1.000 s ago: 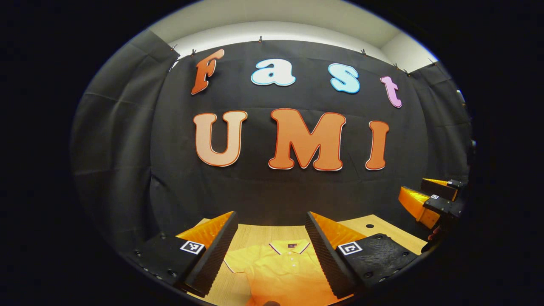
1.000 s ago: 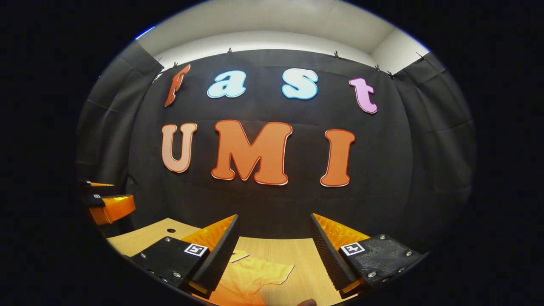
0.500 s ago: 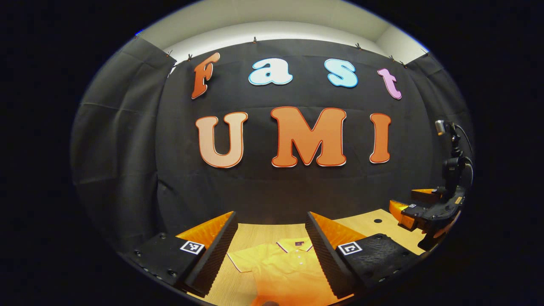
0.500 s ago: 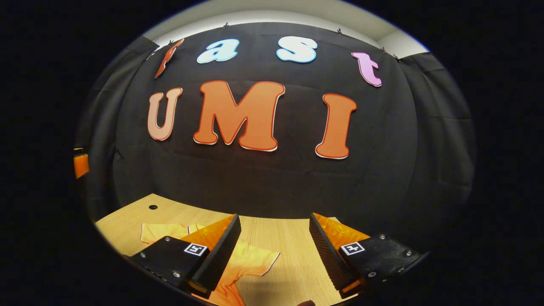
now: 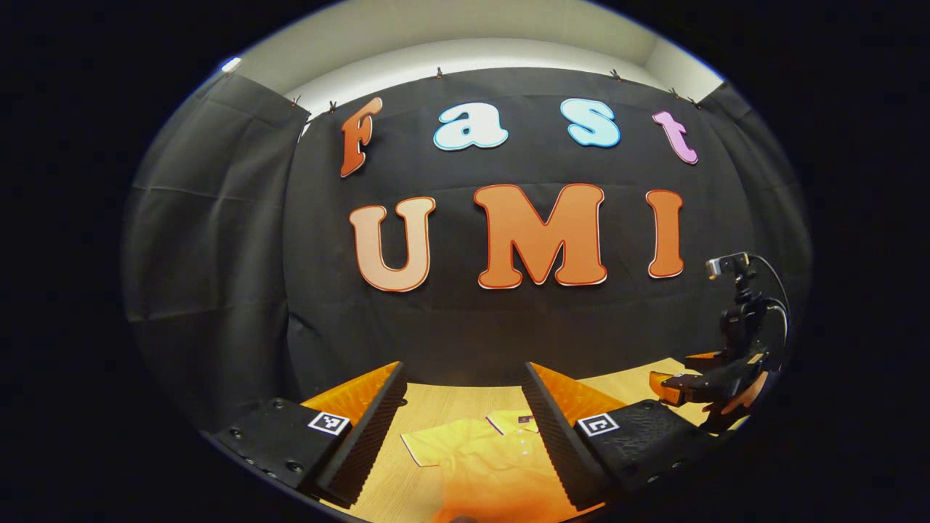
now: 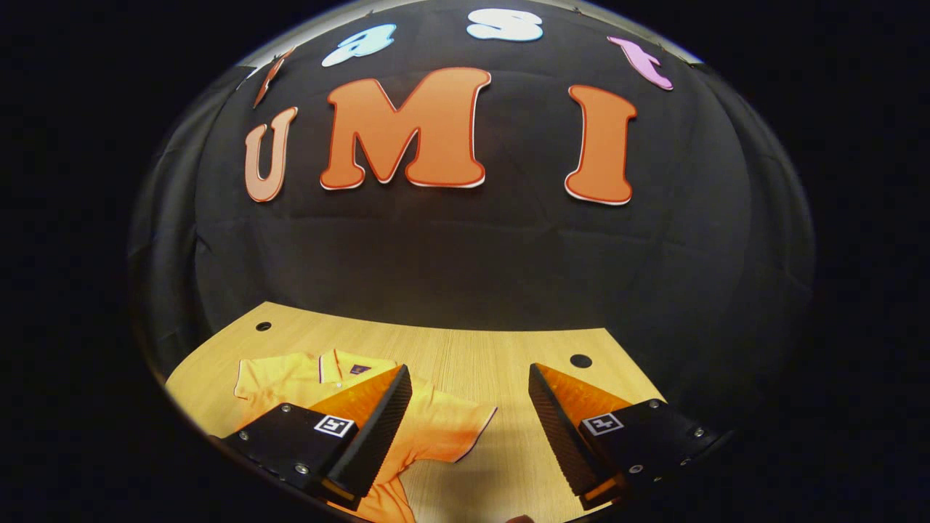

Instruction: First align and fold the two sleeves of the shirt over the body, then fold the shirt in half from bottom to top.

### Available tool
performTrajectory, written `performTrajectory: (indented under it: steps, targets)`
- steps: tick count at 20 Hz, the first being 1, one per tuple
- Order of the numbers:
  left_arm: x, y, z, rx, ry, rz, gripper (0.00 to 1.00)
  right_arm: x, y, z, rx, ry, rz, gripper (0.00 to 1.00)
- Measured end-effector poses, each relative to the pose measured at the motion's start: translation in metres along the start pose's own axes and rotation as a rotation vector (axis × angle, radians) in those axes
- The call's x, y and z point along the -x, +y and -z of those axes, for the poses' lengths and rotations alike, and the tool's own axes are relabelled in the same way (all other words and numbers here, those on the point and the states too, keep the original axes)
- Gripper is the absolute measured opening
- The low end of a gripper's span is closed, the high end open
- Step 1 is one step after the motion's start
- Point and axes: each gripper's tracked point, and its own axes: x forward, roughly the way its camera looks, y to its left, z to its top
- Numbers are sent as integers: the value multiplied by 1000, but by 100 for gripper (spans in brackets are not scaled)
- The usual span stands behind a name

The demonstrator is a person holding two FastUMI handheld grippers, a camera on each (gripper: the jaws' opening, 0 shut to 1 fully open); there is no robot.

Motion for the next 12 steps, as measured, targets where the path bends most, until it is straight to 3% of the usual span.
performTrajectory:
  steps: [12]
  targets:
    - [-3,6,30,-78,108,-115,98,-74,-11,98,18,418,-66,96]
